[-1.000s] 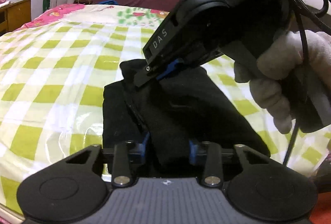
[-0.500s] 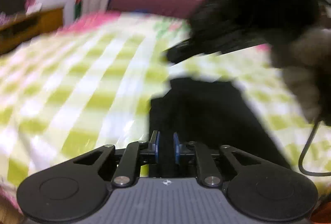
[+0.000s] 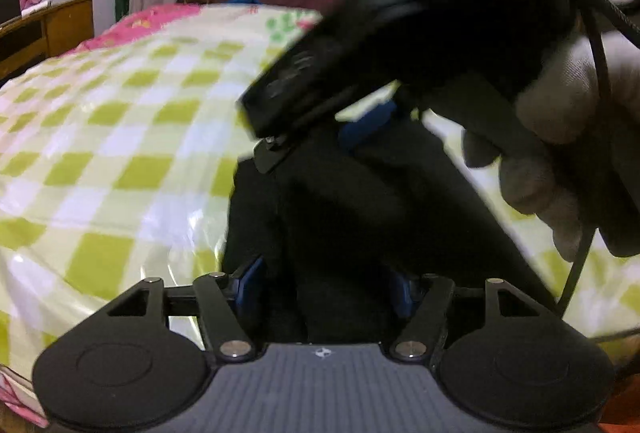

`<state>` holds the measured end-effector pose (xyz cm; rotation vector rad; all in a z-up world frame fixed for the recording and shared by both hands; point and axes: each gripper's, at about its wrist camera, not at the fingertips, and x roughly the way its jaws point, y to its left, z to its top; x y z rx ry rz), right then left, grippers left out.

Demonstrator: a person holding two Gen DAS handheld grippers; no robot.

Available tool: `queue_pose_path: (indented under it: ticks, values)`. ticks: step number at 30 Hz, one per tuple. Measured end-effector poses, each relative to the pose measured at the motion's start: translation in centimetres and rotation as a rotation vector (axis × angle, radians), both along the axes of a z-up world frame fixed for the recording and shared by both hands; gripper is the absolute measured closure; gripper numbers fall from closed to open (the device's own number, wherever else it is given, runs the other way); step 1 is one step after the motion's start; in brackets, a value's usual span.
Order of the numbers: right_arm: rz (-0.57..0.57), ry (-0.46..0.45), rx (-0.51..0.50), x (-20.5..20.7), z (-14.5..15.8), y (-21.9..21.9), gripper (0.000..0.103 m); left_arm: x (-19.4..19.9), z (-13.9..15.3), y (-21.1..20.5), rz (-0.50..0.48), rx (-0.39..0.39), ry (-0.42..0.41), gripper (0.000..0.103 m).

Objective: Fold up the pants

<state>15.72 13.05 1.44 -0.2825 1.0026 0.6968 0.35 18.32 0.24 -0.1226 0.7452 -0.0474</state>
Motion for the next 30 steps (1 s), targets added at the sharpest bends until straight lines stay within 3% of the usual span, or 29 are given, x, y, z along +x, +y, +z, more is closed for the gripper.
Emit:
queue_pose_path:
  ticks: [1, 2, 4, 5, 6, 7, 11, 18, 22, 24, 28, 30]
  values:
    - [0.001, -0.016, -0.033, 0.3, -1.0, 0.2, 0.034, 0.3, -0.5, -0.3, -0.002, 0.005, 0.003, 0.036]
    - [-0.010, -0.007, -0.046, 0.7, -1.9, 0.1, 0.043, 0.4, -0.8, -0.5, -0.006, 0.014, -0.005, 0.041]
    - [-0.056, 0.076, 0.019, 1.9, -2.5, -1.4, 0.050, 0.2, -0.5, -0.4, -0.004, 0.012, -0.029, 0.050]
    - [-0.069, 0.103, 0.053, 2.1, -2.0, -2.2, 0.061, -0.2, 0.0, 0.0, -0.007, -0.019, -0.047, 0.061]
    - [-0.076, 0.125, 0.082, 2.1, -1.4, -2.9, 0.073, -0.4, 0.5, 0.3, -0.013, -0.055, -0.056, 0.064]
    - [-0.080, 0.145, 0.107, 2.0, -0.7, -3.5, 0.077, -0.7, 1.1, 0.7, -0.015, -0.086, -0.068, 0.065]
    - [-0.067, 0.140, 0.175, 1.3, 2.3, -4.6, 0.083, -2.0, 3.6, 0.9, -0.046, -0.111, -0.151, 0.066]
    - [-0.035, 0.111, 0.286, 0.1, 6.8, -5.0, 0.084, -4.2, 6.6, 2.8, -0.052, -0.138, -0.245, 0.066]
    - [-0.027, 0.114, 0.338, -0.1, 7.7, -4.2, 0.090, -4.2, 5.4, 3.9, -0.004, -0.112, -0.206, 0.066]
    - [-0.005, 0.108, 0.325, -0.1, 7.2, -2.6, 0.101, -3.3, 3.8, 4.9, 0.029, -0.141, -0.143, 0.066]
    - [-0.010, 0.103, 0.201, 1.5, 2.2, 0.8, 0.097, -1.3, -0.3, 6.3, 0.104, -0.117, -0.052, 0.060]
    - [-0.015, 0.179, 0.185, 2.6, -1.0, 1.3, 0.097, -1.4, -0.7, 6.3, 0.118, -0.127, -0.026, 0.055]
